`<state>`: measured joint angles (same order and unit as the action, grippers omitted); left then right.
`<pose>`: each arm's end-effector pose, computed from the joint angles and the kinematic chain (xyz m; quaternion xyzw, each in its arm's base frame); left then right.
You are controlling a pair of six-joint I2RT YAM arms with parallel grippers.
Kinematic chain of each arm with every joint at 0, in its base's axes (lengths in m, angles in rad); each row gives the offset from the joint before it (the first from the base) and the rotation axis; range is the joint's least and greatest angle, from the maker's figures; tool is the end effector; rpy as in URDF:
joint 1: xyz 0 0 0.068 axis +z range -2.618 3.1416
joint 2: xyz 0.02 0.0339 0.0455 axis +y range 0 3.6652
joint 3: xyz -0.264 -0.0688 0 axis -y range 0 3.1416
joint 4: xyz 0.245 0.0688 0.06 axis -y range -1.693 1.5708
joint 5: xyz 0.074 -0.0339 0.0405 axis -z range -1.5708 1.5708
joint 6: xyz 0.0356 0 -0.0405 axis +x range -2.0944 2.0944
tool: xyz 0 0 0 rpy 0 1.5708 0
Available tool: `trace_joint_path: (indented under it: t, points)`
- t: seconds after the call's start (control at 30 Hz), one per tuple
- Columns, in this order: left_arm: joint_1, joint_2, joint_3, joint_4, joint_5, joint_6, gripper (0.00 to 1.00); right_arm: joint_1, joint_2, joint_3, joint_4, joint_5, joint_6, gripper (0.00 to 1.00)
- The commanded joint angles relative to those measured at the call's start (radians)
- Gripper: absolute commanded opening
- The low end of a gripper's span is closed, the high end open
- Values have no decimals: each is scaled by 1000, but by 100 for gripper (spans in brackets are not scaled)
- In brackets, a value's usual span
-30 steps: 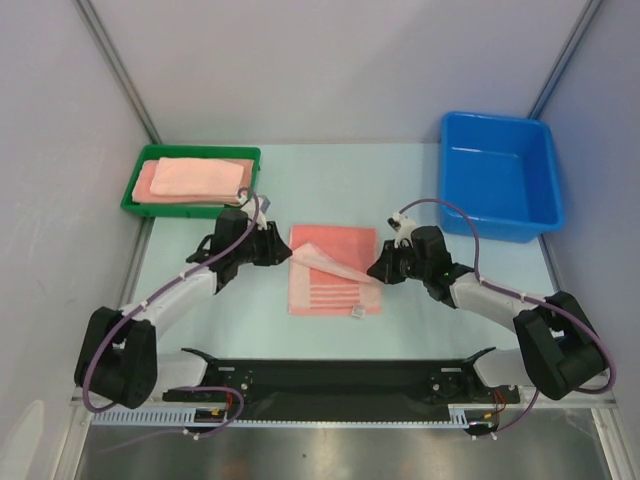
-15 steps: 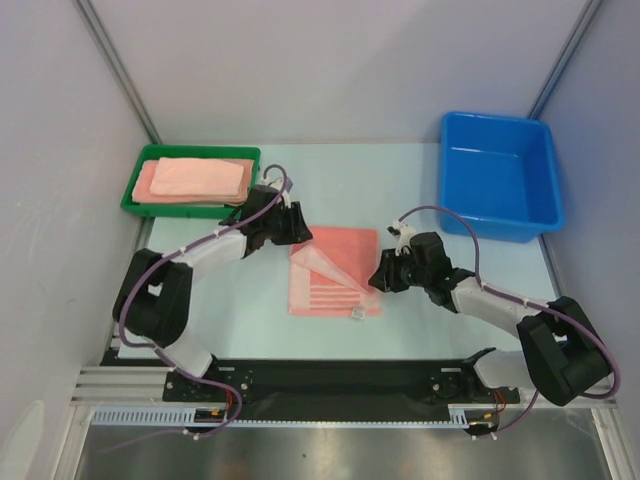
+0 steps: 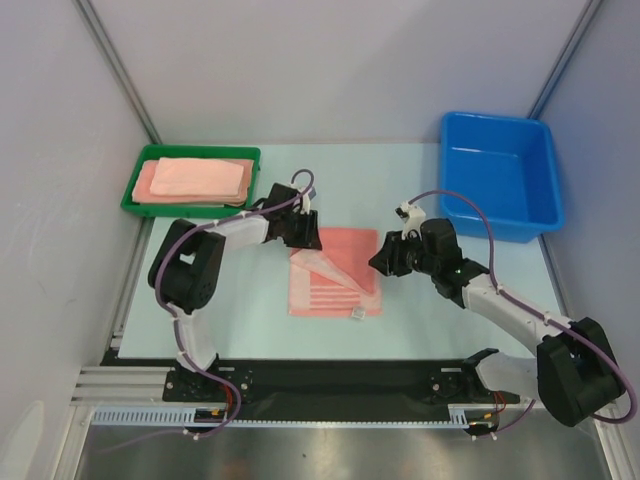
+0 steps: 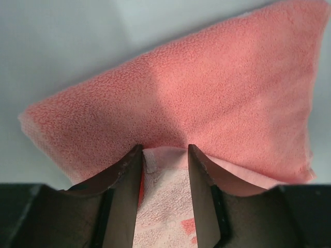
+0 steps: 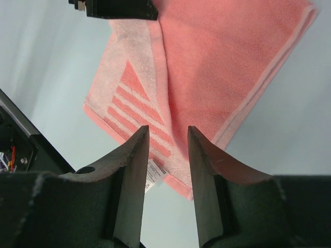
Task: Fold and stack the towels
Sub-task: Fold the towel
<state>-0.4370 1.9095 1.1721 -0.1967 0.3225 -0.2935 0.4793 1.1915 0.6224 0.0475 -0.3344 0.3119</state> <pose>0.3517 -0.1768 0.1555 0.1173 0.9314 -0.2528 0.2341 0.2202 0.1276 0.2236 -0.1544 0.8435 0.3232 0.4002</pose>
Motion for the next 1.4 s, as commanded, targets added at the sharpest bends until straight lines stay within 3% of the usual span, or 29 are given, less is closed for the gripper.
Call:
trace_joint_path:
  t: [0.0, 0.33, 0.53, 0.73, 0.87, 1.0, 1.1, 1.37]
  points:
    - [-19, -65, -18, -32, 47, 36, 45, -21, -32, 34, -18, -22, -23, 41]
    - [-34, -288, -199, -18, 43, 47, 42, -36, -33, 19, -1, -49, 0, 43]
    - [-42, -426, -356, 117, 182, 17, 43, -38, -13, 10, 2, -46, 13, 43]
    - [-83, -515, -492, 194, 194, -30, 43, -36, 14, 23, -1, -23, 87, 42]
    - [-124, -628, -538, 120, 93, -67, 45, -36, 68, 68, -110, 9, 159, 41]
    - [-126, -742, -519, -65, -214, -172, 49, -33, 132, 129, -312, 110, 239, 39]
    - [-126, -803, -526, -121, -307, -239, 50, -25, 151, 126, -328, 147, 294, 35]
    - [-126, -790, -644, 0, -318, -348, 51, 50, 207, 138, -356, 196, 401, 30]
